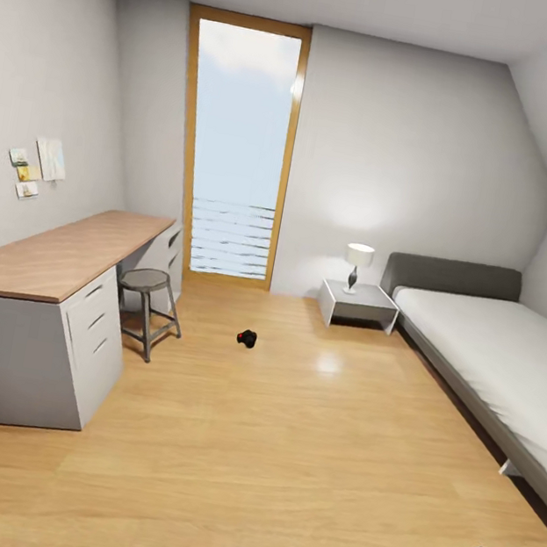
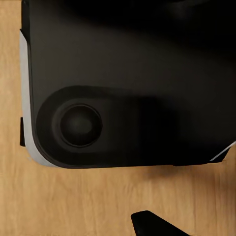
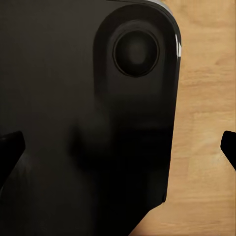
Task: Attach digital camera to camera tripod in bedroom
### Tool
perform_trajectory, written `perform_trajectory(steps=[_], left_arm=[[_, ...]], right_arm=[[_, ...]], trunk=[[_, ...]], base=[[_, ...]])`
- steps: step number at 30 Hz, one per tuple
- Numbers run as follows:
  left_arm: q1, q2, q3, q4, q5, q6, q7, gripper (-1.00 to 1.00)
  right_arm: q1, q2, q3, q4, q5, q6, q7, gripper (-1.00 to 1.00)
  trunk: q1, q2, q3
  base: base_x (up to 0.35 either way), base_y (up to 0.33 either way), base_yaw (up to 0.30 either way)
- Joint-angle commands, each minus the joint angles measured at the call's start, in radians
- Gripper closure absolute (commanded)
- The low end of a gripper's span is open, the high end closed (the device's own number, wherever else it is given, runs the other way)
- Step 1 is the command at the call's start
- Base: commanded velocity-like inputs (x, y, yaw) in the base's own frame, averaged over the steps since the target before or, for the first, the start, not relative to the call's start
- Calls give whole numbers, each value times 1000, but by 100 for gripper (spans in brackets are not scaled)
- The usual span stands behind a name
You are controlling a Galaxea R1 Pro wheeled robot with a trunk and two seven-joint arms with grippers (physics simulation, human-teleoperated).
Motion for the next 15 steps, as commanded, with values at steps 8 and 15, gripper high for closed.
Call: perform_trajectory(steps=[8, 15], left_arm=[[0, 0, 1, -1, 1, -1, 0, -100], [0, 0, 1, -1, 1, -1, 0, -100]], right_arm=[[0, 0, 0, 0, 0, -3, 0, -100], [0, 0, 0, 0, 0, -3, 0, -100]], trunk=[[0, 0, -1], [0, 0, -1]], base=[[200, 0, 0], [206, 0, 0]])
